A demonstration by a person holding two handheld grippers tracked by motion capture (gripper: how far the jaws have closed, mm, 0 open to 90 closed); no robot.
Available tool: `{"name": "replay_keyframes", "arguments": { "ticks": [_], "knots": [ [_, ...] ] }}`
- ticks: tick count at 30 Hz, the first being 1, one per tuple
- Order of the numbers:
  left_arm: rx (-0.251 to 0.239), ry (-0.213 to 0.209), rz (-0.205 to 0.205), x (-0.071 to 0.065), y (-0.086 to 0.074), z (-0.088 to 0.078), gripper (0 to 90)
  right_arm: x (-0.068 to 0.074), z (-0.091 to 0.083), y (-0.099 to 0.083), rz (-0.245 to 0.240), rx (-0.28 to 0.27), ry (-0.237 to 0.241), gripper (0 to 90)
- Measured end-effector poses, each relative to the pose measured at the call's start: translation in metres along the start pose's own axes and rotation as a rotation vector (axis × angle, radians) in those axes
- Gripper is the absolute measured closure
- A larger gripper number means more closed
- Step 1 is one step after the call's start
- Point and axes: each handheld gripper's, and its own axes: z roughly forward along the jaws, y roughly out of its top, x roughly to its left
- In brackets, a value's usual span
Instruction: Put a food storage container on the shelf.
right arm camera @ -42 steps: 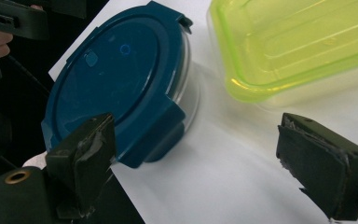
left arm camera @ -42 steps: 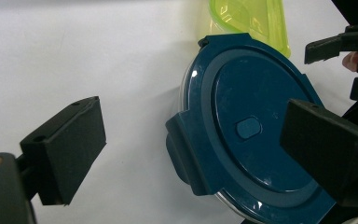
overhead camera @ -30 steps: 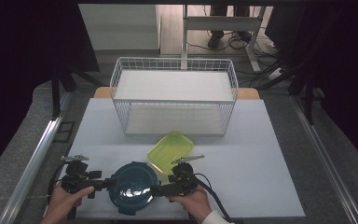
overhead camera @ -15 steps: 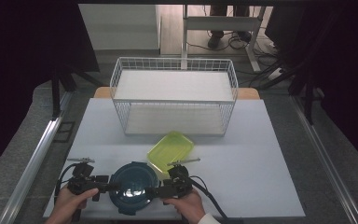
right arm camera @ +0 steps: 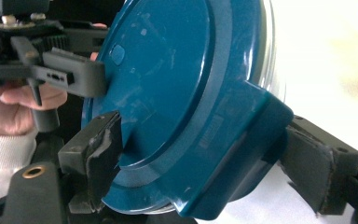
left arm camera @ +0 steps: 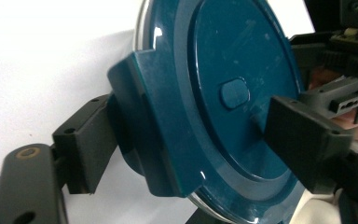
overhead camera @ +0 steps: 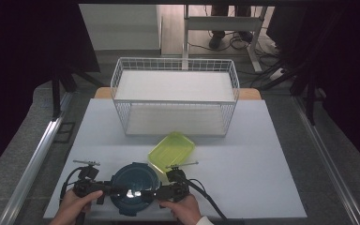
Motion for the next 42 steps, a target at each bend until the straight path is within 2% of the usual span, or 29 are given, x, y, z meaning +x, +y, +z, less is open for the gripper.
{"name": "replay_keyframes", "arguments": {
  "ticks": [2,5,9,11,23,42],
  "knots": [
    [-0.013,-0.001,-0.034,0.000,0.000,0.000,20.2,-0.001,-0.003,0.001,0.035,-0.007,0.000,24.4],
    [-0.016,-0.008,-0.050,0.001,-0.001,-0.002,22.3,0.000,-0.006,0.003,0.048,-0.026,-0.012,30.0],
    [-0.035,-0.022,-0.069,0.003,-0.003,-0.004,26.2,0.002,-0.007,0.003,0.068,-0.032,-0.026,31.1],
    [-0.049,-0.033,-0.076,0.002,-0.004,-0.006,29.4,0.001,-0.009,0.003,0.086,-0.037,-0.018,32.6],
    [-0.056,-0.027,-0.062,-0.003,-0.005,-0.011,32.6,0.001,-0.013,-0.001,0.134,-0.062,-0.005,37.1],
    [-0.073,0.004,-0.024,-0.010,-0.005,-0.021,36.4,0.008,-0.016,-0.001,0.127,-0.072,-0.005,39.6]
  ]
}}
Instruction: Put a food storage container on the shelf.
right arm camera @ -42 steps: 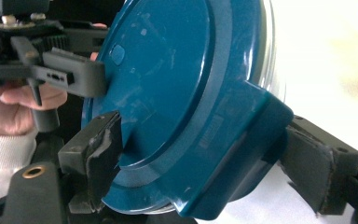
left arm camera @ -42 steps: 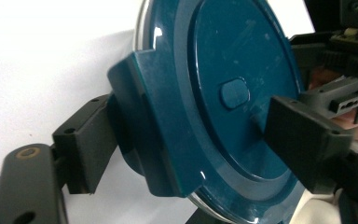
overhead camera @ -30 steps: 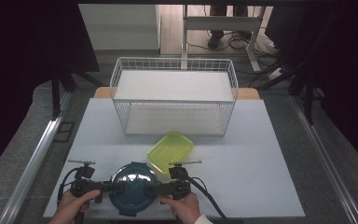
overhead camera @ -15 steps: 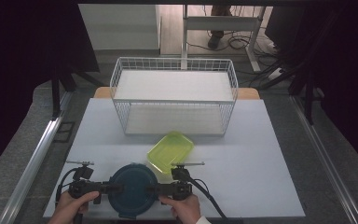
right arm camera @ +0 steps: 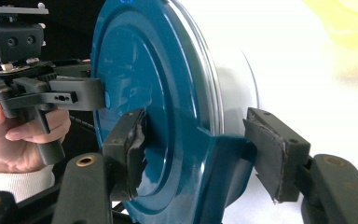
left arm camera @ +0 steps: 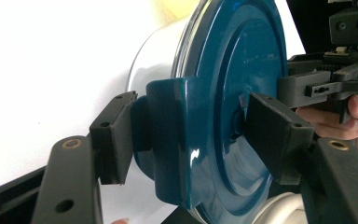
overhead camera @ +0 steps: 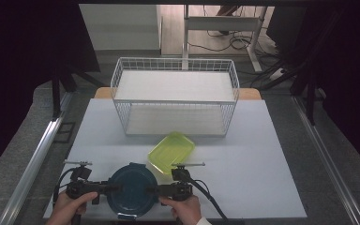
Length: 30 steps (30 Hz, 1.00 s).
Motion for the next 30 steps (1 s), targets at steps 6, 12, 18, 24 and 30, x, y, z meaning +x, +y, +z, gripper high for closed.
{"name": "replay_keyframes", "arguments": {
  "ticks": [6,12,18,24,30],
  "knots": [
    [-0.002,0.004,0.004,-0.001,0.000,-0.001,36.6,0.001,0.000,0.001,-0.005,-0.003,0.004,39.8],
    [-0.007,0.003,0.011,-0.005,0.001,-0.004,36.8,0.004,-0.003,0.003,-0.020,-0.012,0.004,39.9],
    [-0.018,0.006,0.022,-0.012,0.006,-0.009,37.0,0.010,-0.008,0.008,-0.038,-0.024,0.006,39.9],
    [-0.027,0.007,0.033,-0.023,0.015,-0.015,37.4,0.017,-0.018,0.015,-0.047,-0.038,0.008,40.0],
    [-0.042,-0.002,0.044,-0.035,0.028,-0.018,37.7,0.026,-0.033,0.027,-0.075,-0.052,0.002,40.1]
  ]
}}
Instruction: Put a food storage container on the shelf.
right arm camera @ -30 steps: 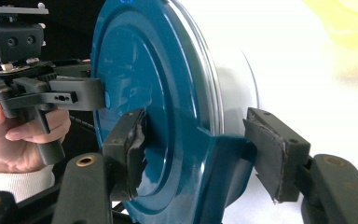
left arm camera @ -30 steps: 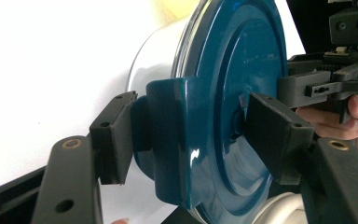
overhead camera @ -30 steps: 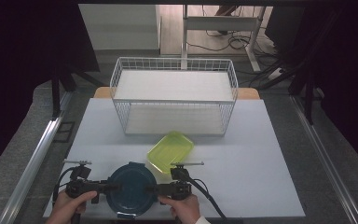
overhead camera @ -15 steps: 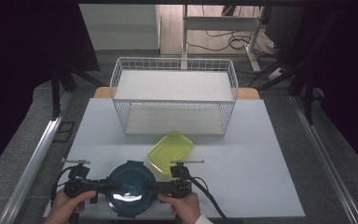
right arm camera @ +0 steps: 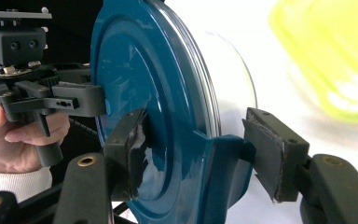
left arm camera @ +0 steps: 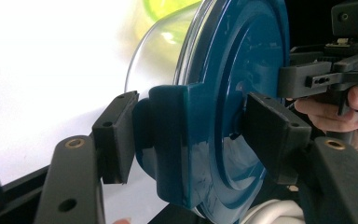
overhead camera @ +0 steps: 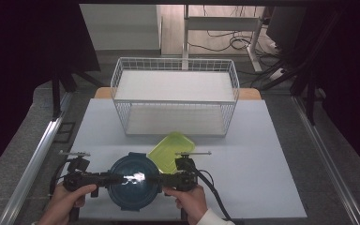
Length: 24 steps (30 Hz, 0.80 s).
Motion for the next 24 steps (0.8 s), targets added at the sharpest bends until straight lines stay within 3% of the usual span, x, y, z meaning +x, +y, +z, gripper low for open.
{"name": "replay_keyframes", "arguments": {
  "ticks": [24],
  "knots": [
    [-0.024,-0.002,0.077,-0.038,0.073,0.013,37.7,-0.001,-0.051,0.057,-0.036,-0.069,-0.014,40.0]
  ]
}}
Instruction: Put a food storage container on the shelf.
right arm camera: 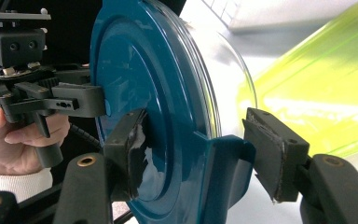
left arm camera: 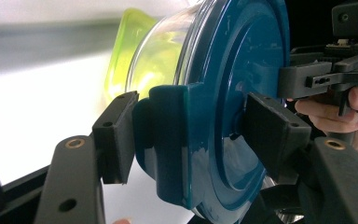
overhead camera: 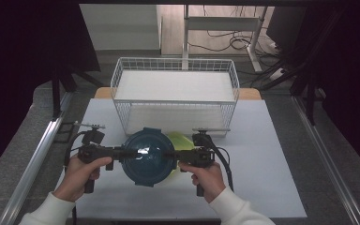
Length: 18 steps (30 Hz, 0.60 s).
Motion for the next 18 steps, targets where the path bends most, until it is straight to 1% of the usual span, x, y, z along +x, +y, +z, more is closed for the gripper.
{"name": "replay_keyframes", "arguments": {
  "ticks": [1,3,4,5,6,7,10,11,12,13,14,16,18],
  "knots": [
    [0.003,-0.001,0.005,-0.002,0.007,0.002,37.8,0.000,-0.004,0.006,-0.003,-0.004,-0.003,40.0],
    [0.000,-0.003,0.012,-0.004,0.013,0.003,37.8,-0.001,-0.008,0.011,-0.006,-0.008,-0.005,40.0],
    [0.000,-0.003,0.012,-0.004,0.013,0.003,37.8,-0.001,-0.008,0.011,-0.006,-0.008,-0.005,40.0],
    [-0.003,-0.006,0.012,-0.006,0.019,0.005,37.7,-0.002,-0.011,0.018,-0.010,-0.012,-0.008,40.0],
    [-0.003,-0.006,0.012,-0.006,0.019,0.005,37.8,-0.002,-0.011,0.018,-0.010,-0.012,-0.008,40.0],
    [-0.004,-0.007,0.016,-0.007,0.026,0.007,37.8,-0.003,-0.014,0.024,-0.014,-0.013,-0.009,40.0],
    [-0.005,-0.010,0.023,-0.010,0.035,0.008,37.8,-0.003,-0.018,0.031,-0.021,-0.016,-0.011,40.0],
    [-0.005,-0.010,0.023,-0.010,0.035,0.008,37.8,-0.003,-0.020,0.034,-0.023,-0.018,-0.013,40.0],
    [-0.010,-0.012,0.027,-0.012,0.041,0.009,37.8,-0.003,-0.021,0.037,-0.025,-0.020,-0.014,40.0],
    [-0.010,-0.012,0.027,-0.012,0.041,0.009,37.8,-0.002,-0.023,0.040,-0.027,-0.022,-0.015,40.0],
    [-0.015,-0.013,0.032,-0.014,0.047,0.009,37.8,-0.002,-0.025,0.043,-0.030,-0.023,-0.016,40.0],
    [-0.016,-0.015,0.037,-0.015,0.049,0.010,37.8,-0.002,-0.028,0.048,-0.034,-0.027,-0.018,40.0],
    [-0.023,-0.014,0.042,-0.018,0.057,0.010,37.8,-0.001,-0.031,0.053,-0.041,-0.032,-0.020,40.0]
  ]
}}
